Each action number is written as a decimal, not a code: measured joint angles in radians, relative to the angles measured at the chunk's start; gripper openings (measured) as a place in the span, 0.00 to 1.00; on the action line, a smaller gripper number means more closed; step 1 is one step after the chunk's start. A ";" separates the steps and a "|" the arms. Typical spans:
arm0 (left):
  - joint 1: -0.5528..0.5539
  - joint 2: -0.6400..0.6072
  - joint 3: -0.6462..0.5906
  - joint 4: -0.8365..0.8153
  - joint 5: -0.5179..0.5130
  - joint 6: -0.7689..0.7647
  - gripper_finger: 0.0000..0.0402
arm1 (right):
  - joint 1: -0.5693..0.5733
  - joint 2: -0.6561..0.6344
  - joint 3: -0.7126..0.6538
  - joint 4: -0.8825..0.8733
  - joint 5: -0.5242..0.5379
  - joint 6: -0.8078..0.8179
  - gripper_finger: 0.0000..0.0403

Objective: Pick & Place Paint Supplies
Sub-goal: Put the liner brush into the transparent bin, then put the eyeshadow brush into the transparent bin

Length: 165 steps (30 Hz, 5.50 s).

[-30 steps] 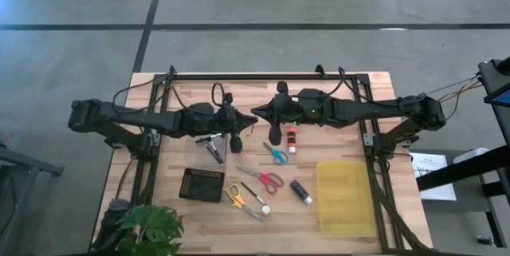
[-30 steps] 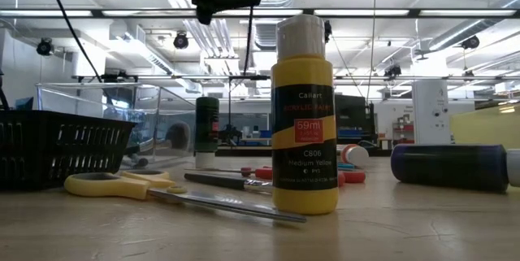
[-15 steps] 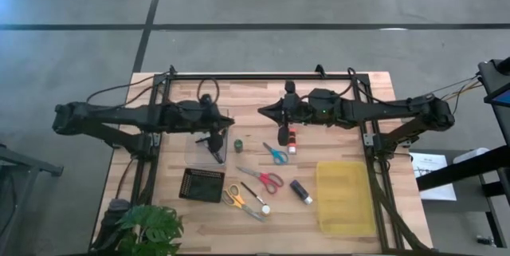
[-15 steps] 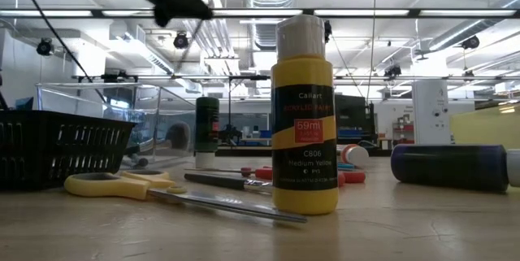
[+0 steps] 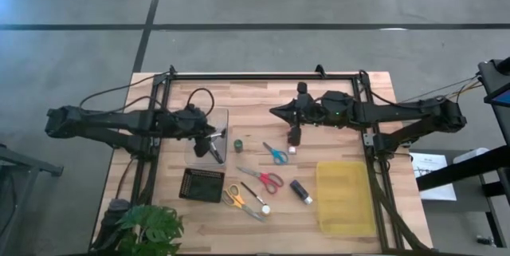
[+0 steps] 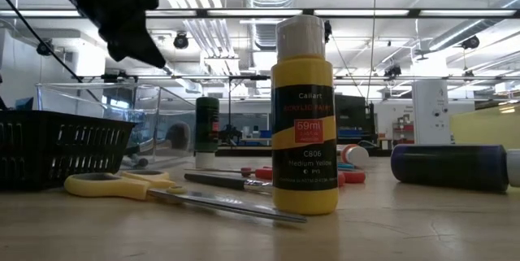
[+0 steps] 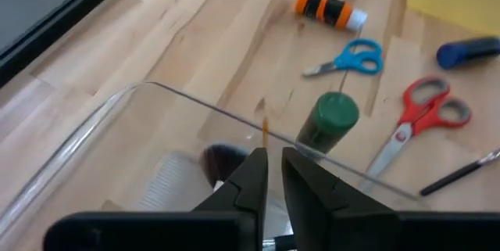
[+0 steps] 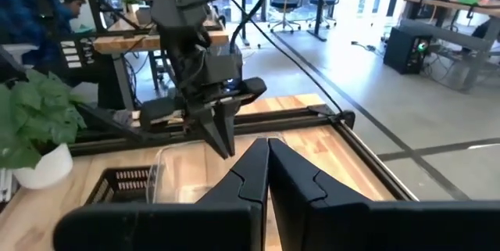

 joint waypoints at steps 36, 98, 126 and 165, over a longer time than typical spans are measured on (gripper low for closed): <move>0.000 -0.003 -0.021 0.619 0.073 0.337 0.14 | 0.269 0.282 -0.053 -0.054 -0.082 0.447 0.02; 0.000 -0.339 -0.028 0.307 0.132 0.276 0.14 | 0.295 1.147 1.133 -1.234 -0.267 0.838 0.36; 0.000 -0.339 -0.028 0.305 0.132 0.276 0.14 | 0.333 1.145 0.979 -1.088 -0.289 0.925 0.36; 0.000 -0.339 -0.027 0.313 0.132 0.276 0.14 | 0.327 1.143 0.975 -1.081 -0.189 0.840 0.02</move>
